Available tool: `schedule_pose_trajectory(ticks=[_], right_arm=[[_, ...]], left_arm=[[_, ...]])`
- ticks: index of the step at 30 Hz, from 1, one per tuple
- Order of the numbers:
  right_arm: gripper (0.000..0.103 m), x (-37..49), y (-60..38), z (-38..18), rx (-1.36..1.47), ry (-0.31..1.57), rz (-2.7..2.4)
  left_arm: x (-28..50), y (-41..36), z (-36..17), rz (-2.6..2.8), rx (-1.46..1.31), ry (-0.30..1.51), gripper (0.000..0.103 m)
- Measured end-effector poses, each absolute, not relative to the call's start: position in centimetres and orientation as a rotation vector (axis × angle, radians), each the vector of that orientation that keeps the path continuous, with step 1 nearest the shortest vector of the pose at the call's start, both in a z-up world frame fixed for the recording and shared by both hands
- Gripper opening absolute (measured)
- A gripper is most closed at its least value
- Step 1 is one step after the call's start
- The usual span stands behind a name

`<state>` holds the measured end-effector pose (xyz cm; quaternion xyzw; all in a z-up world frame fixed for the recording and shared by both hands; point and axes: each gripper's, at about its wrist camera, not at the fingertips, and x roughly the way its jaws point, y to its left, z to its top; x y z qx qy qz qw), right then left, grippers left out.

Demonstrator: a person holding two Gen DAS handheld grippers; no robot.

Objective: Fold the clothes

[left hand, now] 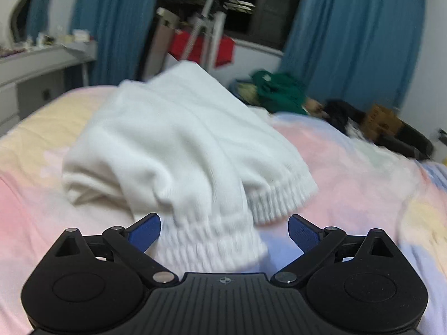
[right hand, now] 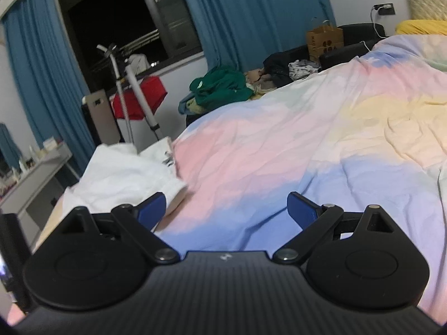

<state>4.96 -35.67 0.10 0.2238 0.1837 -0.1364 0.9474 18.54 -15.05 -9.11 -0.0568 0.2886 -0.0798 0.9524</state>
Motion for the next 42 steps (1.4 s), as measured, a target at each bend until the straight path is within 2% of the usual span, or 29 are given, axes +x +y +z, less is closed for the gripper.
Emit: schedule_pose_trajectory(ticks=[2, 4, 5, 7, 9, 12, 18, 24, 31, 36, 37, 40, 42], right_arm=[[0.095, 5.3, -36.3, -0.2, 0.473, 0.364, -0.28], [0.095, 5.6, -36.6, -0.6, 0.491, 0.363, -0.273], [0.095, 5.6, -36.5, -0.5, 0.488, 0.362, -0.259], [0.095, 5.6, -36.1, -0.3, 0.475, 0.36, -0.227], [0.095, 5.6, -35.6, -0.1, 0.463, 0.358, -0.195], [0.095, 5.6, -35.0, 0.2, 0.444, 0.356, -0.147], [0.095, 5.5, -33.7, 0.8, 0.406, 0.35, -0.051], [0.095, 4.1, -33.0, 2.0, 0.49, 0.322, 0.072], [0.095, 6.2, -31.2, -0.2, 0.577, 0.469, 0.201], [0.094, 10.7, -28.4, -2.9, 0.566, 0.603, 0.249], [0.093, 11.7, -27.8, -3.5, 0.561, 0.629, 0.257], [0.077, 14.1, -26.4, -5.8, 0.563, 0.709, 0.264], [0.077, 14.9, -25.6, -7.1, 0.573, 0.718, 0.294]], left_arm=[[19.9, -15.9, -9.5, -0.093, -0.101, 0.617, 0.097], [20.8, -16.0, -9.8, -0.034, -0.108, 0.637, 0.089], [21.1, -15.9, -10.0, -0.011, -0.116, 0.646, 0.078], [21.3, -15.1, -9.8, -0.005, -0.148, 0.664, 0.071], [20.9, -14.2, -9.2, -0.024, -0.149, 0.674, 0.048], [19.3, -12.3, -8.0, -0.075, -0.192, 0.685, 0.032], [16.1, -5.9, -4.4, -0.233, -0.288, 0.684, 0.026], [12.1, 1.9, -0.8, -0.311, -0.37, 0.648, 0.025], [10.9, 12.1, -2.9, -0.212, -0.548, 0.649, 0.026], [11.9, 15.2, -4.3, -0.156, -0.631, 0.673, 0.027], [12.1, 15.5, -4.5, -0.151, -0.635, 0.673, 0.027], [12.9, 15.6, -5.0, -0.136, -0.624, 0.674, 0.028], [13.6, 15.7, -5.3, -0.128, -0.62, 0.675, 0.029]])
